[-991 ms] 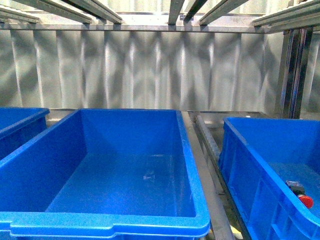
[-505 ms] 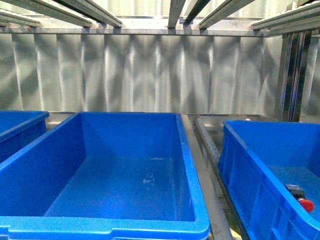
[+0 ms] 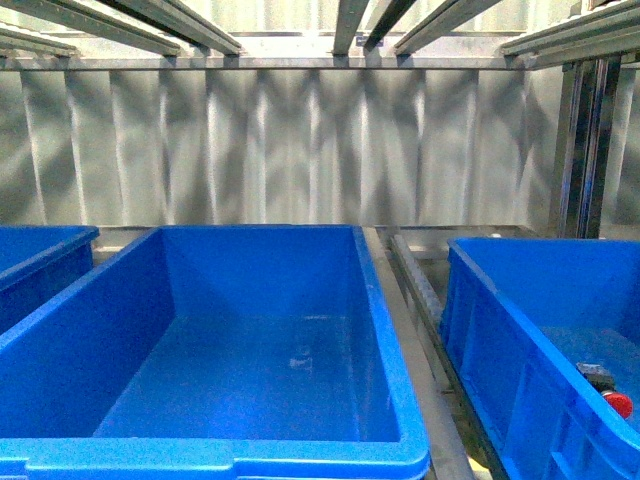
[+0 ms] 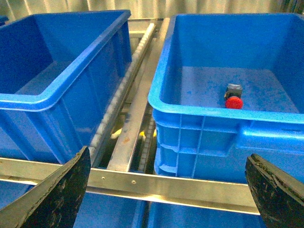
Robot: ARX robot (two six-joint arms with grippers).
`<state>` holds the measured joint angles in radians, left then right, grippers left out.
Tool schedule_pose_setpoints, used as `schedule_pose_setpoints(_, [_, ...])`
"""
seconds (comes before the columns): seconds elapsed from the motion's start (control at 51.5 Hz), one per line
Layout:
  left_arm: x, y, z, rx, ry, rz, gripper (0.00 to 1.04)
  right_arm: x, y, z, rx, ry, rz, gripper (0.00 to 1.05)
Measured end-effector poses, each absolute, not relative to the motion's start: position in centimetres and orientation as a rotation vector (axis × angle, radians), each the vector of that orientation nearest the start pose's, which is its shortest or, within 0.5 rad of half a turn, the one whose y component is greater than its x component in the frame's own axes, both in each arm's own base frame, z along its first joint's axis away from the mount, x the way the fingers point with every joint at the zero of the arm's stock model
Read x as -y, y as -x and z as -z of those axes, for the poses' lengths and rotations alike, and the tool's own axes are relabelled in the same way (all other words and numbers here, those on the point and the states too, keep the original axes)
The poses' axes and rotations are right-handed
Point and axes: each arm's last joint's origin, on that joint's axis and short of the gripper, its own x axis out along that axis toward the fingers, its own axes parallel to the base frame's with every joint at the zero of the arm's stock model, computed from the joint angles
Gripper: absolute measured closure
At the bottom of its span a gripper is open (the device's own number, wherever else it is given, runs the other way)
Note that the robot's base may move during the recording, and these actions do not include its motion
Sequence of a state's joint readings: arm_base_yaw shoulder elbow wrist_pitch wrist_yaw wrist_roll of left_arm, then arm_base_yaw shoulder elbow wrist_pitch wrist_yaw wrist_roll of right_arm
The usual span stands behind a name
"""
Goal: Pick red and yellow buttons and place in box
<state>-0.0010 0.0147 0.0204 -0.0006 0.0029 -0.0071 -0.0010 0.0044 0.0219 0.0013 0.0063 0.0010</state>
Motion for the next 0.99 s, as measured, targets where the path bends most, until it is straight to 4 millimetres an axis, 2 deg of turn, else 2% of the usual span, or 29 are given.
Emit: schedule_pose_setpoints(0.991, [-0.01,-9.74,-16.93,0.006,0.007,-0.006,0.08,-0.02,-9.66,-17.06,0.017,0.0,-0.008,0.07])
